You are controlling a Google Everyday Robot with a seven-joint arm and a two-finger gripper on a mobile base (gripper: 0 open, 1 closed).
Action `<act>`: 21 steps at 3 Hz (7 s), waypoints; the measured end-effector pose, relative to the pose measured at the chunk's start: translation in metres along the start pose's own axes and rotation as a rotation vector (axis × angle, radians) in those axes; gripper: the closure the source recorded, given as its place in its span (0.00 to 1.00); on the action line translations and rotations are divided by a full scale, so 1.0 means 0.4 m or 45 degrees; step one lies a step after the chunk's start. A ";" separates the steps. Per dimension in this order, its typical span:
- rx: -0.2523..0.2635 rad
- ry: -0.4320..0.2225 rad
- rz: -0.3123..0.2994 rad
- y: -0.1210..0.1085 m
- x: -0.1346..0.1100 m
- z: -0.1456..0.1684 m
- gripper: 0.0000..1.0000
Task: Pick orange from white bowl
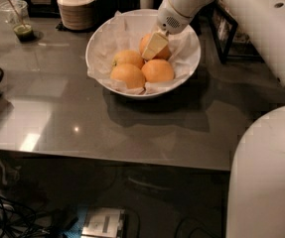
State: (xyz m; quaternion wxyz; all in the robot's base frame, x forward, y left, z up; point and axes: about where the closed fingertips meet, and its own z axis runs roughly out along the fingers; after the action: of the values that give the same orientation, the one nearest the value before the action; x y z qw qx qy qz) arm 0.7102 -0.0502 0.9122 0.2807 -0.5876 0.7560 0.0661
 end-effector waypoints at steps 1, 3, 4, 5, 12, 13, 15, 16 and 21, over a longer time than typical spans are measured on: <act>-0.009 -0.002 0.021 -0.001 0.002 0.008 0.75; -0.013 -0.005 0.023 0.003 0.001 0.008 1.00; 0.017 -0.099 0.028 0.037 0.003 -0.031 1.00; 0.081 -0.232 0.028 0.074 0.013 -0.054 1.00; 0.176 -0.868 -0.276 0.280 -0.110 -0.391 1.00; 0.176 -0.868 -0.276 0.280 -0.110 -0.391 0.81; 0.168 -0.855 -0.284 0.283 -0.116 -0.390 0.35; 0.140 -0.760 -0.309 0.279 -0.116 -0.392 0.11; -0.061 -0.598 -0.195 0.292 -0.114 -0.217 0.19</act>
Offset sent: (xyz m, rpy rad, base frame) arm -0.0336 0.0042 -0.1387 0.0328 0.2046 -0.0273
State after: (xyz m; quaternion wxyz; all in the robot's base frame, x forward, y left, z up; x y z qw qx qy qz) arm 0.5789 -0.0135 0.9806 0.4390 -0.6181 0.6215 0.1973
